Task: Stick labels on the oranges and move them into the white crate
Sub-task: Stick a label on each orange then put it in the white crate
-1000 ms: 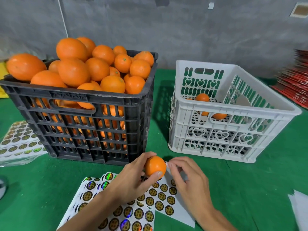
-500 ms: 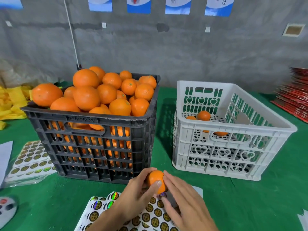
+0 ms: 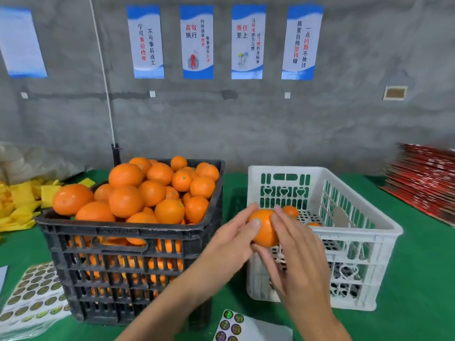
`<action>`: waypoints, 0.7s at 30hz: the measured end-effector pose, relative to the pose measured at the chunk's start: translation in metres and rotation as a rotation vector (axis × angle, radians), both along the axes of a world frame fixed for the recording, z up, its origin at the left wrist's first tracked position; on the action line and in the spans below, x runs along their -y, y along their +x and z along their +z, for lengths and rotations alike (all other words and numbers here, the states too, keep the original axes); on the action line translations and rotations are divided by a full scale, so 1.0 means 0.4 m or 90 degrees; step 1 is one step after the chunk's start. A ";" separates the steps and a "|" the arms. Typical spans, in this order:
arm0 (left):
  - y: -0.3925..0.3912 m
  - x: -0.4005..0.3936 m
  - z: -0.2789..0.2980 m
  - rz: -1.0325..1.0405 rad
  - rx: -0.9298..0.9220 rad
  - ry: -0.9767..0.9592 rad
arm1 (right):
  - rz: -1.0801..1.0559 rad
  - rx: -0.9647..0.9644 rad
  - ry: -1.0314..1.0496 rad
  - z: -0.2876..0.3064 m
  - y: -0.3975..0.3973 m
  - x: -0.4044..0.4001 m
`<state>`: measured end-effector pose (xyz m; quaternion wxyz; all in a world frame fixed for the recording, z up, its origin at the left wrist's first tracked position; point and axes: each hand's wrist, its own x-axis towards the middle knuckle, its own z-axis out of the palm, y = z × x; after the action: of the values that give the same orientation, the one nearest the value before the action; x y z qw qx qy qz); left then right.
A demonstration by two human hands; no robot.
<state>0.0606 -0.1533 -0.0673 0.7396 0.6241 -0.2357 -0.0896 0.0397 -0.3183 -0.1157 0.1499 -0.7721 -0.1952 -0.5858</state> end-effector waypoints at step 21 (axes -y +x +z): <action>0.198 -0.275 0.182 0.311 0.231 0.948 | -0.177 -0.193 -0.053 -0.066 0.106 0.057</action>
<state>0.1400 -0.0434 0.0056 0.0781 0.9921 -0.0873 0.0442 0.0820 -0.3409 -0.1421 0.0632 -0.8764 -0.0859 -0.4697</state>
